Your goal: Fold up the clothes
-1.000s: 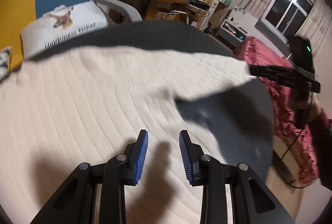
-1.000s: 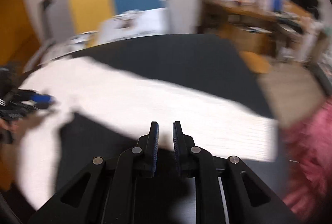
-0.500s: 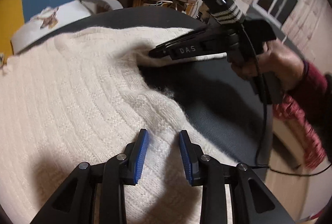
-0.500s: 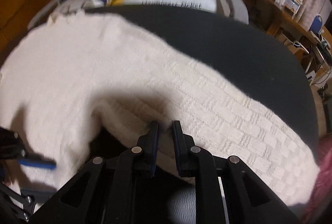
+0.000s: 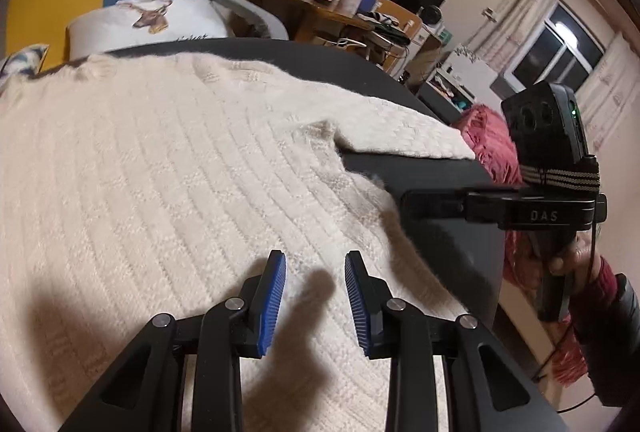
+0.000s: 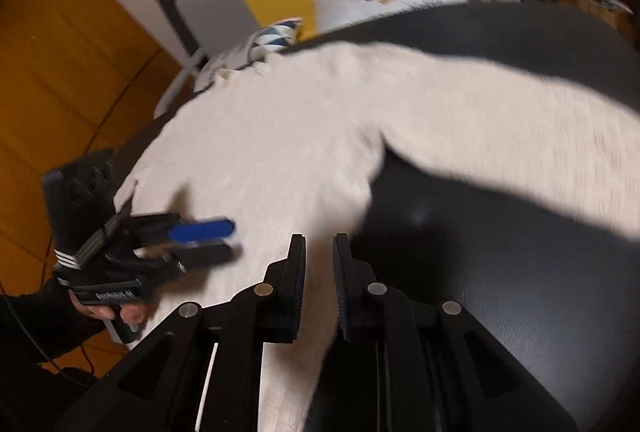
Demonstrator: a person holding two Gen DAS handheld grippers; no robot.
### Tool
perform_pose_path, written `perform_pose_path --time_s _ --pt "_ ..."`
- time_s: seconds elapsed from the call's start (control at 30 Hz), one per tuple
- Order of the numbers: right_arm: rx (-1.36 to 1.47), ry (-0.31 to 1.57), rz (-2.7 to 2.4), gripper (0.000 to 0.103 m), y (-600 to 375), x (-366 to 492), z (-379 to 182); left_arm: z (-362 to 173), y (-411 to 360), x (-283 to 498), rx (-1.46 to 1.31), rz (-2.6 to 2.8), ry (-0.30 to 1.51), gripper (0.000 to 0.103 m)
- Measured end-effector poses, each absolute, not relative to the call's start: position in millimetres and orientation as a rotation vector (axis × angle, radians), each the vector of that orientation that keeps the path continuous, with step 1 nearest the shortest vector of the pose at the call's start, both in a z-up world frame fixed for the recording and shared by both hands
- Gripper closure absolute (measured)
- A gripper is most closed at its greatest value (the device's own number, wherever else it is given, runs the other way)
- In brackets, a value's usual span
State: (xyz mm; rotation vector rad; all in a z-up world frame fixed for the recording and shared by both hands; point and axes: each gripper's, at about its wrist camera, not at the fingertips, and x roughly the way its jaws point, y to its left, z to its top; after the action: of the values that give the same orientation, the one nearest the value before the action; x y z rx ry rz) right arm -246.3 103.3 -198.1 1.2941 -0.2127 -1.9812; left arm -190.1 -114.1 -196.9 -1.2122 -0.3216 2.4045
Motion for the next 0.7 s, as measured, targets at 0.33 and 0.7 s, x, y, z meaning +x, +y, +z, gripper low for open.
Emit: perform_pose_path --time_s 0.33,0.7 --pt "1.307 -0.463 -2.005 0.087 94.8 -264.6 -224.5 -209.2 -112.7 -201.7 -1.226 2.357 -0.309 0.072" --pt "1.243 -0.581 -2.056 0.087 101.1 -270.3 -225.9 -215.0 -112.8 -205.1 -1.236 2.345 -0.35 0.072"
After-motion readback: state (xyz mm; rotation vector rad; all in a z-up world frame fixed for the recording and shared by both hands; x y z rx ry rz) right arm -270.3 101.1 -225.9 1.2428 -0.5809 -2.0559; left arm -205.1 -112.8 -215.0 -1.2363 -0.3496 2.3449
